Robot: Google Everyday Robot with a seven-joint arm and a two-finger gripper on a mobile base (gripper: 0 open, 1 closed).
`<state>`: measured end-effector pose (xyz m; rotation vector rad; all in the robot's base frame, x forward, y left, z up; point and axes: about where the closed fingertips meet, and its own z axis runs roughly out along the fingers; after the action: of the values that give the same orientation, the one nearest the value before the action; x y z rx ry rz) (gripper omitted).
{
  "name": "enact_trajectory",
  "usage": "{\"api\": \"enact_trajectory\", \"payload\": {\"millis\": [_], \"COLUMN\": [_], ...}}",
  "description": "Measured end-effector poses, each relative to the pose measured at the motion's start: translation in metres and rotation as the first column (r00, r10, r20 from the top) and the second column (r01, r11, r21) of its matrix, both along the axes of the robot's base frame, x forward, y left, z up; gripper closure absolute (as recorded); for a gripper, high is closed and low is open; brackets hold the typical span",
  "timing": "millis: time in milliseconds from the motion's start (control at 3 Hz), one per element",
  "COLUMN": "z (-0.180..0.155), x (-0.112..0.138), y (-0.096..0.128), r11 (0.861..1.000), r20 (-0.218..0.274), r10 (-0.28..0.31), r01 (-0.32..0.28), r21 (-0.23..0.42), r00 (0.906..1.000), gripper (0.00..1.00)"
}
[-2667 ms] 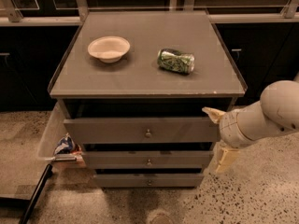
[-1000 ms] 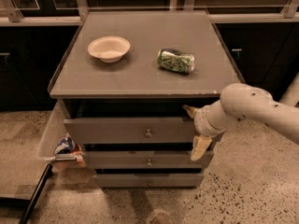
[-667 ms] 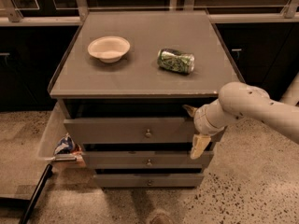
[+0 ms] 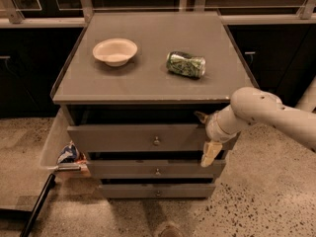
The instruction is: Open top drawer
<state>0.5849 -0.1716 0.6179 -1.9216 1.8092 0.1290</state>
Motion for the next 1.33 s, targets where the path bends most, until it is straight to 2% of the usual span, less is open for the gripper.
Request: {"api": "enact_trajectory", "payload": {"millis": [333,1000,1333], "z": [-0.0007,0.0054,0.0083], "x": [0.0004,0.0004,-0.0001], "y": [-0.0004,-0.0004,-0.0003], "r11": [1.000,1.000,1.000], "r20": [-0.001,-0.001,-0.001], "r10": [-0.001,-0.001,-0.001], "r01": [0.001,0.001,0.001], "r21": [0.001,0.001,0.001], "r00": [1.0000,1.0000,1.0000], "gripper": [0.17,0.63,0.68]}}
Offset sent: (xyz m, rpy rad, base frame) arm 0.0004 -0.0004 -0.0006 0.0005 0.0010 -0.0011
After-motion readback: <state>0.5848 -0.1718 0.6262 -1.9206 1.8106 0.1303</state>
